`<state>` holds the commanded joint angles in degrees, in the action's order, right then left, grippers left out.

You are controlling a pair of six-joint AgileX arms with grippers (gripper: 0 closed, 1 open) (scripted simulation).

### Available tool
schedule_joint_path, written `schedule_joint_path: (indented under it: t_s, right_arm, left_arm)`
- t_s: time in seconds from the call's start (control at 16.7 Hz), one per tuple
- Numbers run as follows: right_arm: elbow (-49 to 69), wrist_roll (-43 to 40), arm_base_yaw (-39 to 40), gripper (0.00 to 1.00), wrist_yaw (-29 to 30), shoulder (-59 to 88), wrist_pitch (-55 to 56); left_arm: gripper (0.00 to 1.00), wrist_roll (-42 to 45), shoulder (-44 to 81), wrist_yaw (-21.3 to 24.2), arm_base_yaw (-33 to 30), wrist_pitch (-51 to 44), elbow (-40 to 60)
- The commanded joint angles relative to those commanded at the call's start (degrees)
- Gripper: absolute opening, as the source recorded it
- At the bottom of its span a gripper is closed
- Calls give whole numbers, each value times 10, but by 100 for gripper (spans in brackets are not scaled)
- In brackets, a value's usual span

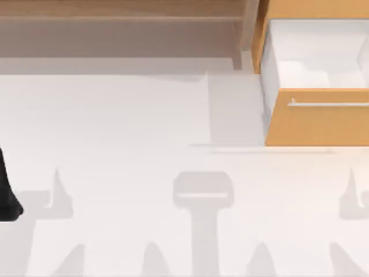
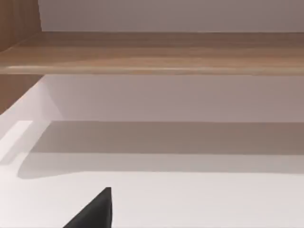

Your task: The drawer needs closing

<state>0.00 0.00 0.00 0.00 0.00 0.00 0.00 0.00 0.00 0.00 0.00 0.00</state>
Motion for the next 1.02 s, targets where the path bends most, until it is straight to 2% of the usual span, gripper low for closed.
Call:
schedule_joint_path:
  t_s: [0.18,0.42,1.02]
  right_arm:
    - [5,0,-4,100,-5,7,7]
    - [51,-1,-49,100,-51,94,75]
    - [229,6,-254,100,-249,571,351]
  left_arm:
    - [100,0,0,0,0,0,0]
    - [100,0,0,0,0,0,0]
    - [100,0,0,0,0,0,0]
